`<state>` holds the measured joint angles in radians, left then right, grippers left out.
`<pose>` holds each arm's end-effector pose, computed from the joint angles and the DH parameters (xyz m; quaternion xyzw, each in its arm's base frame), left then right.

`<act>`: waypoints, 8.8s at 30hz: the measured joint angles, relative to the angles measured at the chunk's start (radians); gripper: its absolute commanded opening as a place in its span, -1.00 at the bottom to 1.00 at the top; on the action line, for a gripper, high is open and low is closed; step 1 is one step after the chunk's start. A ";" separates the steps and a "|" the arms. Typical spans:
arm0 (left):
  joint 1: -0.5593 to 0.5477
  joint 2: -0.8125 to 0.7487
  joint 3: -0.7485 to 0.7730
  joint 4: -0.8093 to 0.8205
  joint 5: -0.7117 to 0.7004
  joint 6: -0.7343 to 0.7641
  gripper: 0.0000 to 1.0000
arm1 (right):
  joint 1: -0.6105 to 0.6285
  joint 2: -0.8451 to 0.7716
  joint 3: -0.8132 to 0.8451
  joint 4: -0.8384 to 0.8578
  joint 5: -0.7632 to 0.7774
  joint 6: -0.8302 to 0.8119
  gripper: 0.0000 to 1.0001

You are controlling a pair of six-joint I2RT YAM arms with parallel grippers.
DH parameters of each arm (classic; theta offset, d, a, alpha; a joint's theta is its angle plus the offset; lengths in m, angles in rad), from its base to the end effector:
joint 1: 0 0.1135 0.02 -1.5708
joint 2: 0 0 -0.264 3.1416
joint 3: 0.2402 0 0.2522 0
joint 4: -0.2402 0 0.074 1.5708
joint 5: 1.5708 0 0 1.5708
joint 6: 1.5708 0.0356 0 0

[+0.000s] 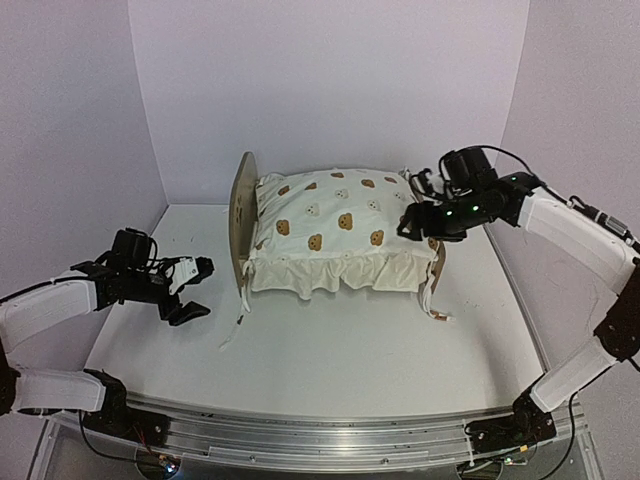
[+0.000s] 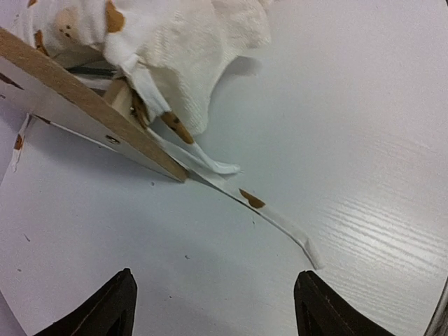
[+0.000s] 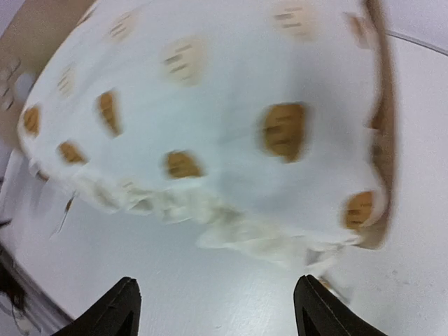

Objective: Set up the pet bed

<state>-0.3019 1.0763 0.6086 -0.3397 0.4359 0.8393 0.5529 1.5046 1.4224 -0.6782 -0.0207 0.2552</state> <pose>0.1997 -0.0779 0.2122 0.5572 0.7190 -0.0969 0.4039 0.2813 0.1745 0.3411 -0.1403 0.9082 0.1637 0.3587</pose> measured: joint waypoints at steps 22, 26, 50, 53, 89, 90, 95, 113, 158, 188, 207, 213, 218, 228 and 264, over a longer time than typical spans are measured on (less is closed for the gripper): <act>0.000 -0.022 0.203 0.105 0.059 -0.652 0.56 | -0.388 0.466 0.341 -0.083 -0.112 0.157 -0.44; 0.000 -0.013 0.203 0.122 0.059 -0.655 0.53 | -0.377 0.409 0.200 -0.055 -0.136 0.189 -0.52; -0.003 0.145 0.411 0.162 -0.015 -0.600 0.50 | 0.461 0.035 -0.173 -0.127 0.202 0.631 -0.03; -0.003 0.144 0.411 0.121 0.009 -0.572 0.38 | 0.433 0.006 -0.110 -0.225 0.218 0.591 0.00; -0.027 0.408 0.125 0.231 -0.122 0.052 -0.08 | -0.214 0.511 0.383 -0.155 -0.139 -0.120 -0.12; -0.027 0.432 0.142 0.235 -0.119 0.052 -0.07 | -0.214 0.471 0.324 -0.136 -0.158 -0.118 -0.12; -0.027 0.553 0.276 0.238 -0.097 0.048 -0.07 | -0.208 0.313 0.101 -0.083 -0.219 -0.070 -0.12; -0.109 0.906 0.754 0.176 -0.051 -0.063 -0.02 | 0.222 0.186 -0.088 -0.077 -0.149 0.260 -0.07; -0.021 0.911 0.802 -0.172 -0.047 -0.501 0.30 | -0.138 0.157 -0.303 -0.024 -0.114 0.278 -0.10; 0.096 1.237 1.471 -0.089 -0.136 -0.275 0.71 | 0.345 0.194 -0.150 0.167 0.026 0.297 0.27; 0.300 0.398 0.890 -0.274 -0.167 -0.238 0.55 | -0.275 0.456 0.478 0.023 -0.216 -0.204 0.17; 0.295 0.074 0.480 -0.416 -0.110 -0.183 0.41 | -0.283 0.587 0.542 0.017 -0.289 -0.228 -0.26; 0.295 -0.034 0.230 -0.492 -0.009 -0.147 0.34 | -0.289 0.574 0.498 0.058 -0.296 -0.233 -0.52; 0.294 0.110 0.126 -0.186 0.063 -0.205 0.30 | -0.240 0.346 0.161 0.215 -0.199 -0.266 -0.71; 0.288 0.473 0.650 0.013 0.100 -0.307 0.32 | 0.037 -0.344 -0.235 -0.045 0.168 0.114 -0.17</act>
<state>-0.0143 1.5493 1.2583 -0.3268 0.5361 0.5324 0.5900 1.1608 1.1876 -0.7233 0.1473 0.3696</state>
